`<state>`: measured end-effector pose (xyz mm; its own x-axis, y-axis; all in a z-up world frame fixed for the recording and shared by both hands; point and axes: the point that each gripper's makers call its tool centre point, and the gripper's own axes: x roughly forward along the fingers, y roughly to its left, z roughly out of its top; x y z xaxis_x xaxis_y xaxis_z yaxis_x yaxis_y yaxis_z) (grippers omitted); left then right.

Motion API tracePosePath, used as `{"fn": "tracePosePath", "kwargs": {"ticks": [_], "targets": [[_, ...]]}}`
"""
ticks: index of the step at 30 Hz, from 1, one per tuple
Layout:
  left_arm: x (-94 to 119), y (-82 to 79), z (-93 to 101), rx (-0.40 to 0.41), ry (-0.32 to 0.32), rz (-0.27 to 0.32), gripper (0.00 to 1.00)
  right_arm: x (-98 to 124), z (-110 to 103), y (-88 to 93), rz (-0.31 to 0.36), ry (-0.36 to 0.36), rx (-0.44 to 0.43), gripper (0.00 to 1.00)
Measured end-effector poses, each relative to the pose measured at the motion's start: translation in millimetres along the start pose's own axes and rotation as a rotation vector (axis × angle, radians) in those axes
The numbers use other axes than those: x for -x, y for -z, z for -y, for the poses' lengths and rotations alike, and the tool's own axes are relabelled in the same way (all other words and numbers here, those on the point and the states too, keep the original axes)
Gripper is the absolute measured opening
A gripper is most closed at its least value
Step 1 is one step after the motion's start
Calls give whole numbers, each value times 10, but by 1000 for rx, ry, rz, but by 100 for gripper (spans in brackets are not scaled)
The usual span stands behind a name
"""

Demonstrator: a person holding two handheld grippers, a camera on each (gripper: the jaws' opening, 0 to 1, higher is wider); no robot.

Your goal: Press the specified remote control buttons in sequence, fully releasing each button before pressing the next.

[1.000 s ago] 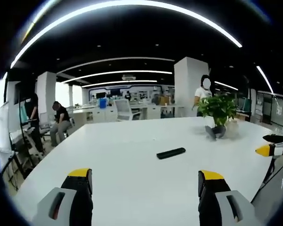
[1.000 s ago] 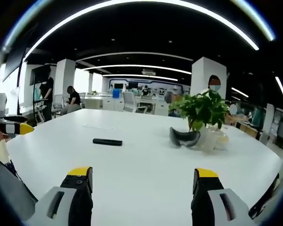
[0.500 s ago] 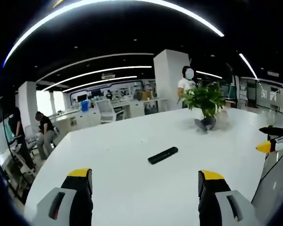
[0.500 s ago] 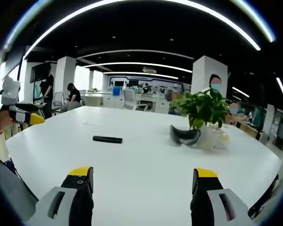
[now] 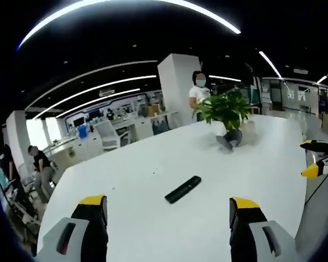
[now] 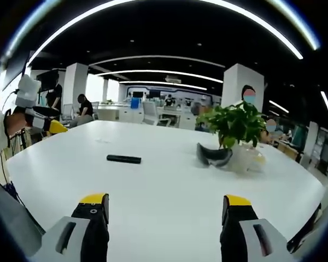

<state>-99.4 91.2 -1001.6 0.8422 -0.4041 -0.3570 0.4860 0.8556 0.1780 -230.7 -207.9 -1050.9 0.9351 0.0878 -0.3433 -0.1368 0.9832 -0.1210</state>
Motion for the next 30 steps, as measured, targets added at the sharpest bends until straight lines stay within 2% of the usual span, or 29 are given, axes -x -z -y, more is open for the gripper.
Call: {"fn": "tracePosePath", "kwargs": {"ticks": [12,16,25,30], "targets": [[-462,-101,60,-71,90,-43,94,-18,-25,56,-27,-11,14,82],[-633,-24,89,-83,130,-100,93,-28,-21,81,-39,-7,19,82],[-1048,59,124,-151,167,-148,90,-38,11,115,-54,11,26,81],[-1269,118,168,-174,214,-193,87,-48,44,145,-69,26,25,80]]}}
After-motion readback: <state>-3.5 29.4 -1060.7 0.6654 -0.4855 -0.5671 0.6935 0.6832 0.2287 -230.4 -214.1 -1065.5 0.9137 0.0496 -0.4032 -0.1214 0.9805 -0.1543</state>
